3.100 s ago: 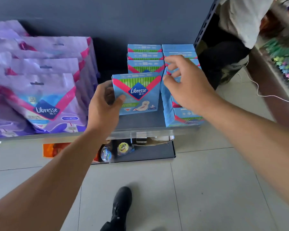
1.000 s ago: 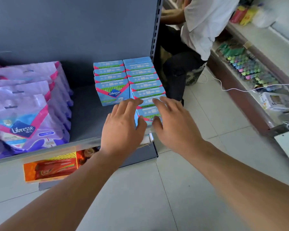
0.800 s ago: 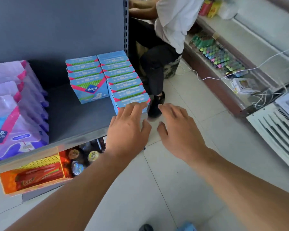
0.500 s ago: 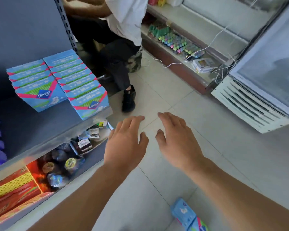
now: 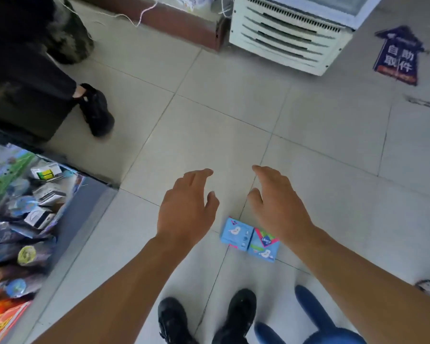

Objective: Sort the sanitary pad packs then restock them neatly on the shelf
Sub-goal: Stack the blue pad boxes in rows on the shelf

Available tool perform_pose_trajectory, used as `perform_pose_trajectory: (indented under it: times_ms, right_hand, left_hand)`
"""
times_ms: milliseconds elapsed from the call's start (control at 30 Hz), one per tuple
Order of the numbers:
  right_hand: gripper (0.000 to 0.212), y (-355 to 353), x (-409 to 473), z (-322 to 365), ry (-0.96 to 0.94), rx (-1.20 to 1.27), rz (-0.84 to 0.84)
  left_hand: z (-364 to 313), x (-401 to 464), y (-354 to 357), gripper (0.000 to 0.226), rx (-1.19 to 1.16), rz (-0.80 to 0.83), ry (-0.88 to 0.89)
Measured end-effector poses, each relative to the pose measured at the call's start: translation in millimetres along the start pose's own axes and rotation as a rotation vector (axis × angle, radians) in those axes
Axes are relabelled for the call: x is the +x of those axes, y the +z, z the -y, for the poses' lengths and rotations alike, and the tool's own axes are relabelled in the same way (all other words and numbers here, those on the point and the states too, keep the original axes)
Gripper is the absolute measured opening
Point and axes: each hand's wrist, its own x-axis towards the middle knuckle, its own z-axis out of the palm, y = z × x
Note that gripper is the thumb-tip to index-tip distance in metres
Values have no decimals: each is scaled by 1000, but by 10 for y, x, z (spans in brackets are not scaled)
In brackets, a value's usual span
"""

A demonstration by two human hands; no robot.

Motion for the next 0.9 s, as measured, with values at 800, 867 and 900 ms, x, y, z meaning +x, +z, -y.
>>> perform_pose_trajectory:
  times_ms: [800,867,900]
  right_hand:
    - [124,3882,666,-2212,-7,-280,411]
    - [126,4081,682,-2237,-43,-352,423]
    - [123,4146,686,-2244,-52,-388,402]
  left_hand:
    - [1553,586,4166,56,18,742,-421]
    - [1622,580,4310,46,-59,725,-455]
    - [1645,570,4339,42,-107,707,-475]
